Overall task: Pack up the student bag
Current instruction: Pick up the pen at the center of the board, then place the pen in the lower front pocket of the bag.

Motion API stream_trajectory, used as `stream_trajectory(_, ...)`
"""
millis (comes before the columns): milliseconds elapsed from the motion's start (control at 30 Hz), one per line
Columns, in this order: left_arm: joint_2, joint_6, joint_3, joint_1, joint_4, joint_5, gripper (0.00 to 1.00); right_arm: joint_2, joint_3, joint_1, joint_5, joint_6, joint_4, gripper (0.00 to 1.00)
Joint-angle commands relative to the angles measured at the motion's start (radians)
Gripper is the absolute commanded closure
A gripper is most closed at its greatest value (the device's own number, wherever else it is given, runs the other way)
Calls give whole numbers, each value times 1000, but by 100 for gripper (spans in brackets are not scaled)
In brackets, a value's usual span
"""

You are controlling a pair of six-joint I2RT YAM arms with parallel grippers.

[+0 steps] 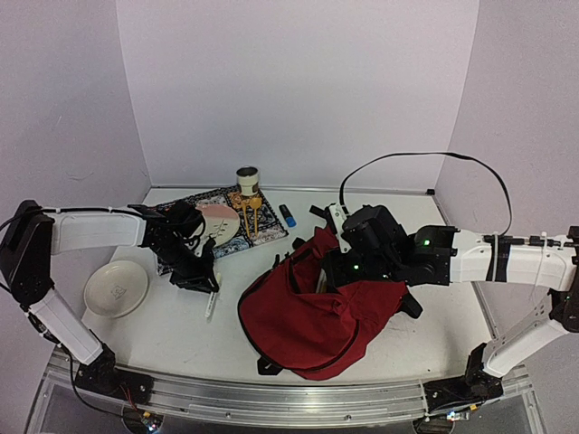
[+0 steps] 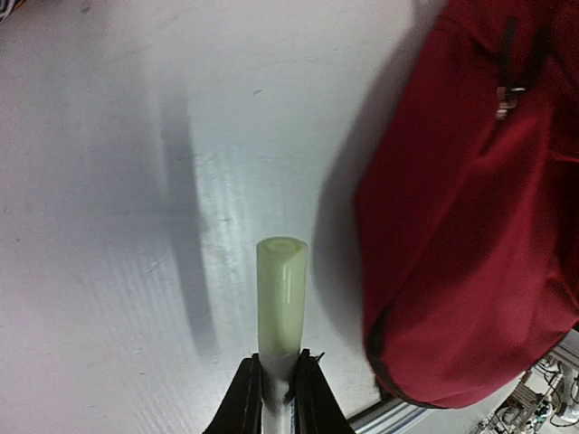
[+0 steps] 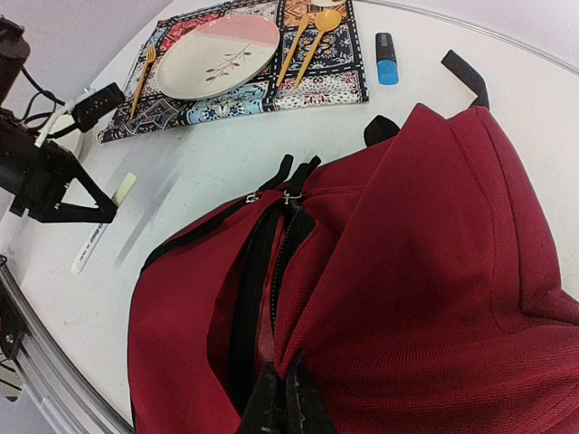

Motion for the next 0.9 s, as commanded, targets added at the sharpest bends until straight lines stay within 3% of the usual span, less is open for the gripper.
stream_trajectory(0,-71,-95,4,-34,161,119,100,-35,19,17,-30,-3,50,100)
stream_trajectory(333,-26,-209,67,-175,373,206,100,-36,28,18,-44,-2,50,100)
stream_trajectory(700,185,-259,229,-317,514,259,100,-36,36,18,-57,-2,51,100)
stream_trajectory(867,261,-251,326,-322,526,273,100,-40,37,18,-72,-4,52,100)
